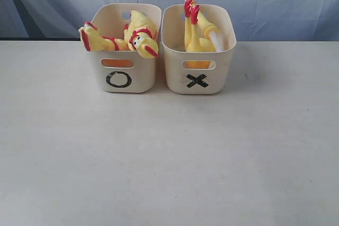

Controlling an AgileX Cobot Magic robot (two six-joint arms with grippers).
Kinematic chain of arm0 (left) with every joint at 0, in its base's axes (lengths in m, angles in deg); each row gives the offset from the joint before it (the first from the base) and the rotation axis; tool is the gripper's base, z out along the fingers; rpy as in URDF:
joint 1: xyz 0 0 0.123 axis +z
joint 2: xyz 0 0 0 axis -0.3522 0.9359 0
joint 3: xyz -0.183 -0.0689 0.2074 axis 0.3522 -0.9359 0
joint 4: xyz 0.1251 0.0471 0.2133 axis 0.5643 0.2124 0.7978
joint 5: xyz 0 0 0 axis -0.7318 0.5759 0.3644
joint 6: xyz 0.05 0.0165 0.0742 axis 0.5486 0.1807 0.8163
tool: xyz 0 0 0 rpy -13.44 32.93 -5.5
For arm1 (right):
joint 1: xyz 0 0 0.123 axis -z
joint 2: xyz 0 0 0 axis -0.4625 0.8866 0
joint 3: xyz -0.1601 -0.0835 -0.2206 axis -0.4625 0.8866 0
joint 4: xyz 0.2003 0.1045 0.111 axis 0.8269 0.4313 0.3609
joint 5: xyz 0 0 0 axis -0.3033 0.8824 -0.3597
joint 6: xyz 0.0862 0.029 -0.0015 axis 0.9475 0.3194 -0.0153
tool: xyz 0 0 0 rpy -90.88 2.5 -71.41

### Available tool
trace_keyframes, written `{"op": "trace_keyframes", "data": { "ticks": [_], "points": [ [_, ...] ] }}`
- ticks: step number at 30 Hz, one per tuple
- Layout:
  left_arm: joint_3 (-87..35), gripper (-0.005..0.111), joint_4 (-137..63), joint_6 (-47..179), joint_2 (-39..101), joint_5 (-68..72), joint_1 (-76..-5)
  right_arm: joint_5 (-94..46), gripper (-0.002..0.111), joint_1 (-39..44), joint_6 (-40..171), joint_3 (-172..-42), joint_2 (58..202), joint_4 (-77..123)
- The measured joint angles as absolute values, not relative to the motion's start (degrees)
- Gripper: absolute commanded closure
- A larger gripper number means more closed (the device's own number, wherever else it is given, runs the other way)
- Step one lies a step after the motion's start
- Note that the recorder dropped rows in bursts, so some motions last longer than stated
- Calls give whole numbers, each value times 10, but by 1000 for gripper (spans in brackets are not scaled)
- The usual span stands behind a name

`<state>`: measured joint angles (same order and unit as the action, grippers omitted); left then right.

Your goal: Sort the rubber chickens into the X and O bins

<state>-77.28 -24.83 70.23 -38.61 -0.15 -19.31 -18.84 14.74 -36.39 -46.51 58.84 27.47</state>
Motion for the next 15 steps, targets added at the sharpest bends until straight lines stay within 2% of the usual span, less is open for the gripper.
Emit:
{"op": "trace_keyframes", "data": {
  "ticks": [8,15],
  "points": [
    [-853,107,-304,702,-386,-7,-193,-183,109,147,-364,-426,588,271],
    [-865,107,-307,702,-386,12,-193,-183,109,147,-364,-425,588,256]
  ]
}}
